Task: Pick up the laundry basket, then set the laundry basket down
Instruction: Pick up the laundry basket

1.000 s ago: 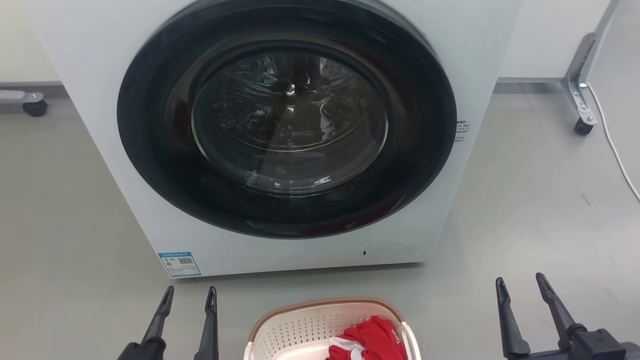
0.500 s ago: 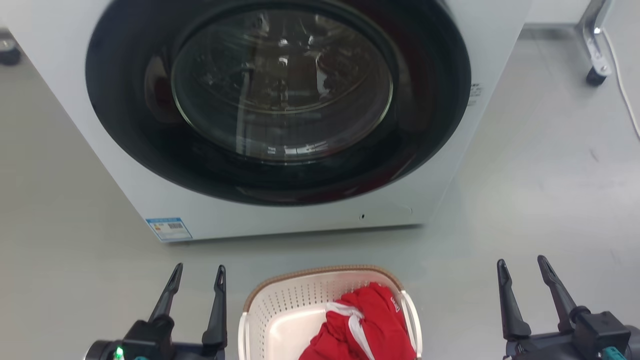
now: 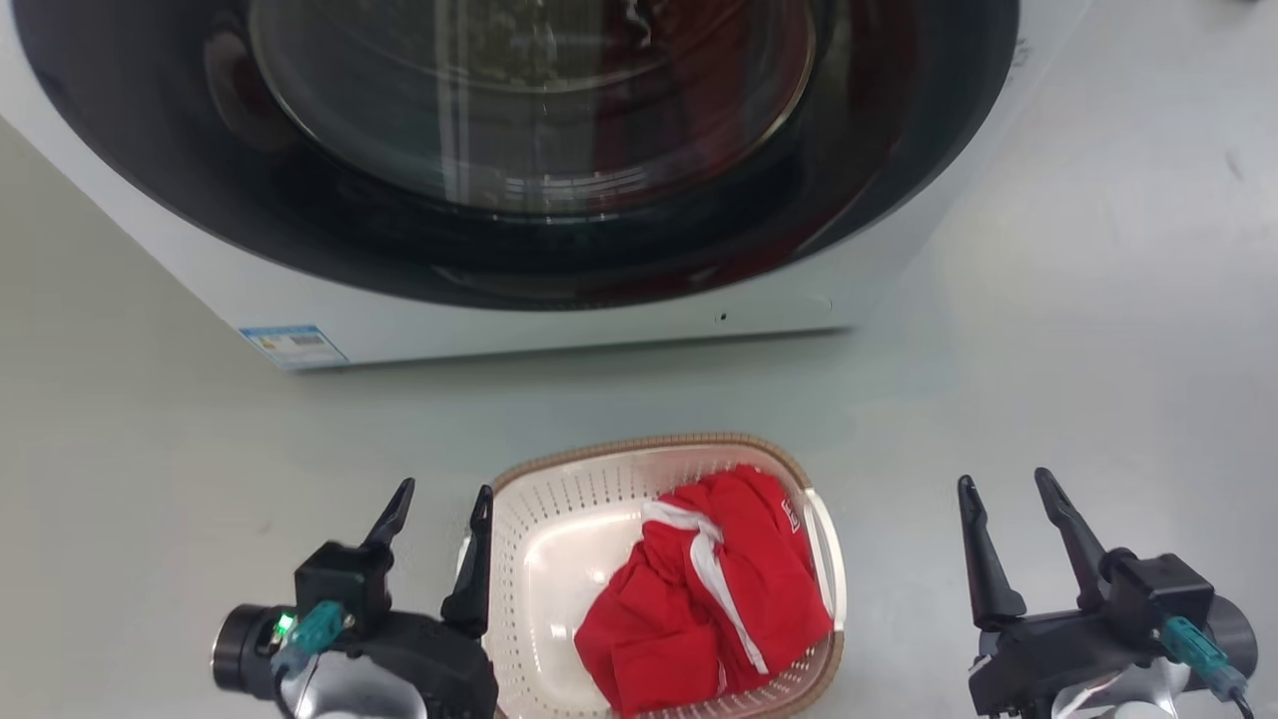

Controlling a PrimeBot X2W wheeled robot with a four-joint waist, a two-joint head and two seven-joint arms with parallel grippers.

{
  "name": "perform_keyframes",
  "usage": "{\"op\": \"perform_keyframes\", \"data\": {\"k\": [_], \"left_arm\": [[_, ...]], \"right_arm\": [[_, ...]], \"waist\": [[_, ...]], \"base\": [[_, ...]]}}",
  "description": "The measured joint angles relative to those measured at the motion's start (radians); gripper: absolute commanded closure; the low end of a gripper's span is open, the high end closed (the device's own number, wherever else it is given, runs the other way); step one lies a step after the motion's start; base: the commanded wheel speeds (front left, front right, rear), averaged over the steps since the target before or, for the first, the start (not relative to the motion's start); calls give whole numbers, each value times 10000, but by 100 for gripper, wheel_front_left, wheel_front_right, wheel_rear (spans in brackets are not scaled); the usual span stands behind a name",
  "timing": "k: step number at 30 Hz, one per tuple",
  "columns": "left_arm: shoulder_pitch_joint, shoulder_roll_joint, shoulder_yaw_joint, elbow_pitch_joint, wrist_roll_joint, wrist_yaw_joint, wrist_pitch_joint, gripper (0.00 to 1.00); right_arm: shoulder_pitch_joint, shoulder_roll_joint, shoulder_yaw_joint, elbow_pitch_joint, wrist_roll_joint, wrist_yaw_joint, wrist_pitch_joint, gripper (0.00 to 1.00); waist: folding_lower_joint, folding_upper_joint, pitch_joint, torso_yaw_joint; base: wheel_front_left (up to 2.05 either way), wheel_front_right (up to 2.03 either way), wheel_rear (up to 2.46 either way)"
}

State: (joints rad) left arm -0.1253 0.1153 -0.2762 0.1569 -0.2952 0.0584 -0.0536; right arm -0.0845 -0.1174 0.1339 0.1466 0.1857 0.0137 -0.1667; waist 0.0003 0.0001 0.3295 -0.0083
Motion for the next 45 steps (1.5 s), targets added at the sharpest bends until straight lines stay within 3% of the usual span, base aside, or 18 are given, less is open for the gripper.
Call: {"op": "perform_keyframes", "data": {"k": [20, 35, 45], "left_arm": [[-2393, -167, 362, 2771, -769, -410, 1578, 0], [-3880, -132, 811, 4360, -1030, -468, 1808, 0], [-4345, -155, 809, 5499, -1246, -671, 1739, 0]], "right_arm": [[-2254, 343, 616, 2341, 94, 324, 424, 0], [-4178, 460, 1151, 3816, 94, 495, 251, 0], [-4852, 497, 1544, 5043, 167, 619, 75, 0]], "waist": [[-1, 1, 2996, -137], [-1, 2, 5168, -243], [-2, 0, 5839, -264]], "base": [[0, 0, 0], [0, 0, 0], [0, 0, 0]]}}
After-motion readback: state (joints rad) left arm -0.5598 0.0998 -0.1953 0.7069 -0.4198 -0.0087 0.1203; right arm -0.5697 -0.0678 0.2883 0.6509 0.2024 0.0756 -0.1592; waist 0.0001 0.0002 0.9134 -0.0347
